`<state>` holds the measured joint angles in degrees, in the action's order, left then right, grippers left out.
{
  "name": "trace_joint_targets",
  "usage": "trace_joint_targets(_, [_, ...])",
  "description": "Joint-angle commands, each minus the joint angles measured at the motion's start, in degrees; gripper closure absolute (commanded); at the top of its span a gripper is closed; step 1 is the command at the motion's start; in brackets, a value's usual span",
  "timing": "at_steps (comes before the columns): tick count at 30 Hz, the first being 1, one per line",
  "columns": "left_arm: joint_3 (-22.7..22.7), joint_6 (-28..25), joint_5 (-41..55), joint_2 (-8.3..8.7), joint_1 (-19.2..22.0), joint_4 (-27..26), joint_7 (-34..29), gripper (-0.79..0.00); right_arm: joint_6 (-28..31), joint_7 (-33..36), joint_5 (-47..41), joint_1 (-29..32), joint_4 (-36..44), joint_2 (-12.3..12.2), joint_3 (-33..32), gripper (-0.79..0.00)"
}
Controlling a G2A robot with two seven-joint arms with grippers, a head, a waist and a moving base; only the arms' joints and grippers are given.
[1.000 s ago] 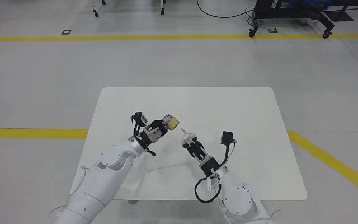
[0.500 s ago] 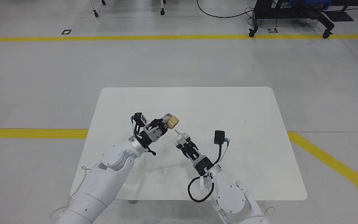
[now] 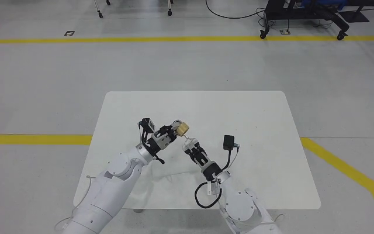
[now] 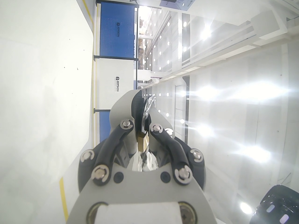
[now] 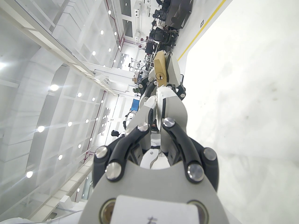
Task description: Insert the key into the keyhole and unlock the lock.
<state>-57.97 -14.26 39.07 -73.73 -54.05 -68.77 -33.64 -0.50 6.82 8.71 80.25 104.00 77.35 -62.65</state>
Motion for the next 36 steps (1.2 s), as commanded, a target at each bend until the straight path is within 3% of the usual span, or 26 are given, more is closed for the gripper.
trace_joint_targets(1, [-0.1, 0.0, -0.3, -0.08, -0.2, -0.2, 0.0, 0.0, -0.3, -0.4, 0.2, -0.1, -0.1, 0.1, 0.0, 0.0])
trace_joint_targets(36, [-2.3, -1.6, -7.7, -1.09, -4.1, -5.0, 4.5, 0.0, -1.9, -4.0, 1.0, 0.6, 0.1, 1.1, 0.3, 0.0])
